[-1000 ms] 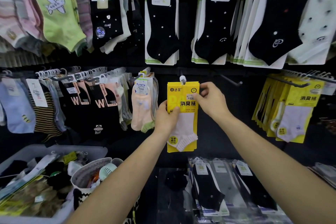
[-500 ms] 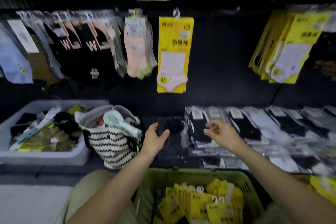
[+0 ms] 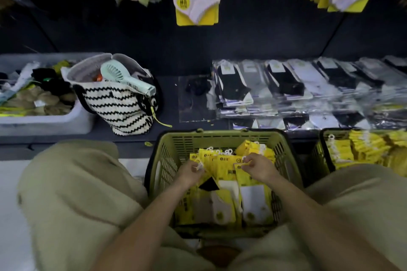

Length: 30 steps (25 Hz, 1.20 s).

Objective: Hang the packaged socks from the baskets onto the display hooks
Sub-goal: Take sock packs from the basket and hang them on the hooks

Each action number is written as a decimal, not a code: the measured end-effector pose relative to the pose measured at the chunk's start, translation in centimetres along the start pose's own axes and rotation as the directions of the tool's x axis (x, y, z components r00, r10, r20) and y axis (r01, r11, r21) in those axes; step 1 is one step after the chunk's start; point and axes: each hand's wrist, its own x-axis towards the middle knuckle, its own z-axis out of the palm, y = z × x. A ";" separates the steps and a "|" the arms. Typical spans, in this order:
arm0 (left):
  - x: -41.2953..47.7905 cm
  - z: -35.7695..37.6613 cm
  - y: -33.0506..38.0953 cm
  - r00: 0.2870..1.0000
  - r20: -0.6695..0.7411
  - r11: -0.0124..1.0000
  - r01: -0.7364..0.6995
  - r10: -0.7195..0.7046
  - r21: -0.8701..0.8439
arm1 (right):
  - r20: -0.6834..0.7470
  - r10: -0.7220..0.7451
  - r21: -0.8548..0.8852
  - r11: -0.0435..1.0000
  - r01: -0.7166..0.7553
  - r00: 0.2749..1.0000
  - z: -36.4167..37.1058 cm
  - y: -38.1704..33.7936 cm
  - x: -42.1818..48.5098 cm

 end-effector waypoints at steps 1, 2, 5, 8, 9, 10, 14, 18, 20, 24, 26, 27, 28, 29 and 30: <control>0.2 0.2 -0.6 1.000 0.014 0.999 0.012 -0.013 0.037 | -0.025 0.077 0.005 0.997 -0.077 0.997 0.1 1.2 0.0; 0.4 0.4 -1.0 0.999 0.025 0.998 0.022 -0.023 0.066 | -0.053 0.160 0.017 0.987 -0.159 0.986 0.0 2.5 -0.1; 1.0 1.3 -1.2 0.999 0.044 0.996 0.020 -0.024 0.086 | -0.115 0.320 0.099 0.946 -0.310 0.940 0.2 5.5 -0.7; 1.3 3.0 -0.6 0.994 0.100 0.997 0.033 -0.040 0.070 | -0.103 0.373 0.224 0.912 -0.344 0.922 1.7 6.8 -1.4; 1.4 3.8 -0.3 0.992 0.123 0.997 0.033 -0.041 0.068 | -0.098 0.379 0.291 0.895 -0.338 0.920 2.3 7.0 -1.6; 1.5 4.6 -0.1 0.989 0.143 0.997 0.030 -0.039 0.064 | -0.097 0.384 0.359 0.874 -0.327 0.918 2.9 7.1 -1.8; 2.0 8.3 1.6 0.978 0.209 1.000 -0.019 0.014 0.018 | -0.080 0.355 0.471 0.837 -0.279 0.931 3.1 7.5 -0.7; 3.4 11.9 4.0 0.968 0.248 0.999 -0.048 0.044 0.010 | -0.052 0.339 0.425 0.859 -0.286 0.939 2.8 8.0 0.7; 3.7 13.2 4.4 0.972 0.233 0.999 -0.040 0.038 0.008 | -0.045 0.336 0.447 0.849 -0.282 0.941 3.0 8.1 0.9; 4.2 14.4 4.0 0.986 0.162 0.999 -0.023 0.030 -0.043 | -0.061 0.308 0.385 0.885 -0.262 0.949 3.3 8.2 1.6; 4.5 14.6 4.5 0.991 0.134 0.999 0.006 0.000 -0.044 | -0.063 0.333 0.353 0.889 -0.291 0.941 3.4 8.2 1.8; 4.6 14.6 5.0 0.992 0.126 0.999 0.029 -0.023 -0.046 | -0.062 0.345 0.359 0.883 -0.302 0.936 3.4 8.2 1.9; 4.8 14.7 5.3 0.991 0.121 0.997 0.057 -0.050 -0.052 | -0.064 0.351 0.386 0.872 -0.301 0.934 3.5 8.2 2.1; 4.9 14.7 5.6 0.989 0.120 0.993 0.089 -0.080 -0.071 | -0.067 0.357 0.430 0.853 -0.296 0.932 3.4 8.2 2.1; 4.9 14.5 5.7 0.986 0.130 0.988 0.121 -0.108 -0.093 | -0.064 0.367 0.467 0.833 -0.297 0.928 3.3 8.2 2.1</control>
